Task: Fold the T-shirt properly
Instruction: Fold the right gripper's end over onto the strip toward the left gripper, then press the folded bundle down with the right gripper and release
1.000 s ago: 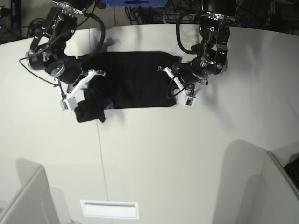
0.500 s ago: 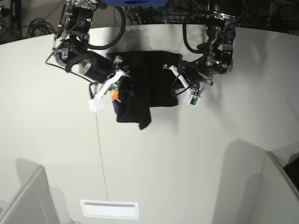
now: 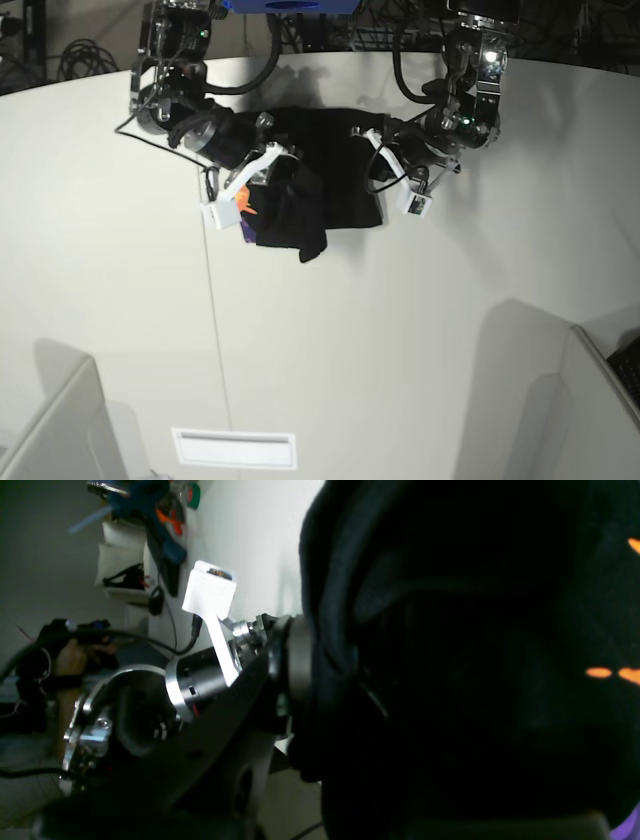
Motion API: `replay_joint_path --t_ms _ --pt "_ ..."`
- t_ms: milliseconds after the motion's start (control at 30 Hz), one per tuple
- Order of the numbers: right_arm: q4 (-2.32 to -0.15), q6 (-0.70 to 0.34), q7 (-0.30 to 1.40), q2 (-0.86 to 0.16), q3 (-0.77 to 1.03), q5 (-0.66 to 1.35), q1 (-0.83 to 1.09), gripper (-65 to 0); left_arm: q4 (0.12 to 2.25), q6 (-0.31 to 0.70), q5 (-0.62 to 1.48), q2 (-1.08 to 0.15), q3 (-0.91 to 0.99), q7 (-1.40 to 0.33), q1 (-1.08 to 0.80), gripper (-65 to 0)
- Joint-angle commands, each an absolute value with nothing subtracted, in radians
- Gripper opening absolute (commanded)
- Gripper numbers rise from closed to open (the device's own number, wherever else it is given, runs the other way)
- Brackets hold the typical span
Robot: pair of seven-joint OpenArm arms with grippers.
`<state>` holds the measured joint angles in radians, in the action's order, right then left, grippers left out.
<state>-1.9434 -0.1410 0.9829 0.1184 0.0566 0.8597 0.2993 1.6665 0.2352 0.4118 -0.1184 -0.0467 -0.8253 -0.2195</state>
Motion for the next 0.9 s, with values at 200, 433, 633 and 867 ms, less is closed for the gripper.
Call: replay_joint_path --t_ms 200,433,633,867 --pt "-1.9 -0.151 0.966 0.122 0.053 0.894 0.28 -65.0 1.678 0.228 0.389 -0.137 -0.042 -0.851 -0.24 -65.0" --pt "-1.888 -0.153 0.964 0.125 0.038 0.894 0.275 -65.0 1.679 0.228 0.389 -0.137 -0.042 -0.851 -0.242 -65.0" --pt "-1.805 -0.151 0.964 0.124 0.021 0.894 0.249 -65.0 1.704 0.228 0.397 -0.16 -0.012 -0.851 -0.28 -65.0" --pt "-1.745 -0.15 0.926 0.124 0.018 0.888 0.24 -65.0 1.84 0.291 0.398 -0.179 0.268 -0.854 -0.42 -65.0"
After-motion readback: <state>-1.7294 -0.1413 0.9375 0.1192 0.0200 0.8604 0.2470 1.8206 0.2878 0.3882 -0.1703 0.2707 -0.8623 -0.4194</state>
